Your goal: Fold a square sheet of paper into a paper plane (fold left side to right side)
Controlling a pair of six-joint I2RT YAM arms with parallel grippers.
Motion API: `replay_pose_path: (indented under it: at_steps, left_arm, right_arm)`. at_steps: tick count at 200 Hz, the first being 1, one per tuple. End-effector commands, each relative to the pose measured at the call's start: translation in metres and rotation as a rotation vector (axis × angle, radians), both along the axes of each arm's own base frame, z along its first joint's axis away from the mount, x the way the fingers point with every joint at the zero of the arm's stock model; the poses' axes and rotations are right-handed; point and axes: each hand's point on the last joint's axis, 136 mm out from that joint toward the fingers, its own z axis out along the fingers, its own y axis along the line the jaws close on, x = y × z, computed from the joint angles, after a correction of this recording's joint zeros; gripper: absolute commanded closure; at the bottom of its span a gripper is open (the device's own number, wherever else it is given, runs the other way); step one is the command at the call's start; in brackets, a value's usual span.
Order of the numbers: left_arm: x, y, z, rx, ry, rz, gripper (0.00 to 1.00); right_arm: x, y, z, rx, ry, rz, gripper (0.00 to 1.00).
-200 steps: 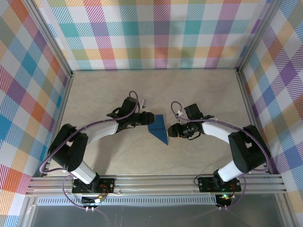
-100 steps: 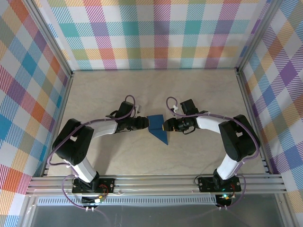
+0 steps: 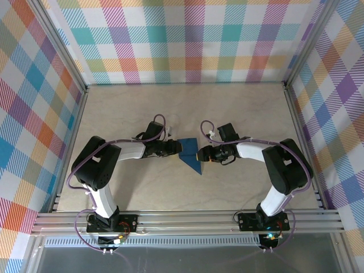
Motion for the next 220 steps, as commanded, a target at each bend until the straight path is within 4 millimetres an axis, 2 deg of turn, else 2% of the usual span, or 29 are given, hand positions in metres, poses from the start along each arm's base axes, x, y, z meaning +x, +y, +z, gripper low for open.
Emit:
replay_pose_path:
  at_steps: [1, 112, 175, 220]
  left_arm:
    - [0.006, -0.006, 0.004, -0.035, 0.000, -0.009, 0.67]
    - [0.006, 0.002, -0.006, 0.019, 0.027, 0.029, 0.62]
    - [0.005, -0.006, -0.005, -0.029, 0.046, 0.008, 0.79]
    - [0.003, -0.006, 0.009, -0.045, 0.027, 0.012, 0.91]
  right_arm:
    - [0.000, 0.001, 0.011, 0.024, -0.027, 0.002, 0.44]
    - [-0.001, 0.000, 0.013, 0.019, -0.030, 0.002, 0.44]
    - [-0.002, 0.000, 0.017, 0.026, -0.036, 0.001, 0.44]
    - [-0.006, -0.006, 0.028, 0.010, -0.065, -0.028, 0.45]
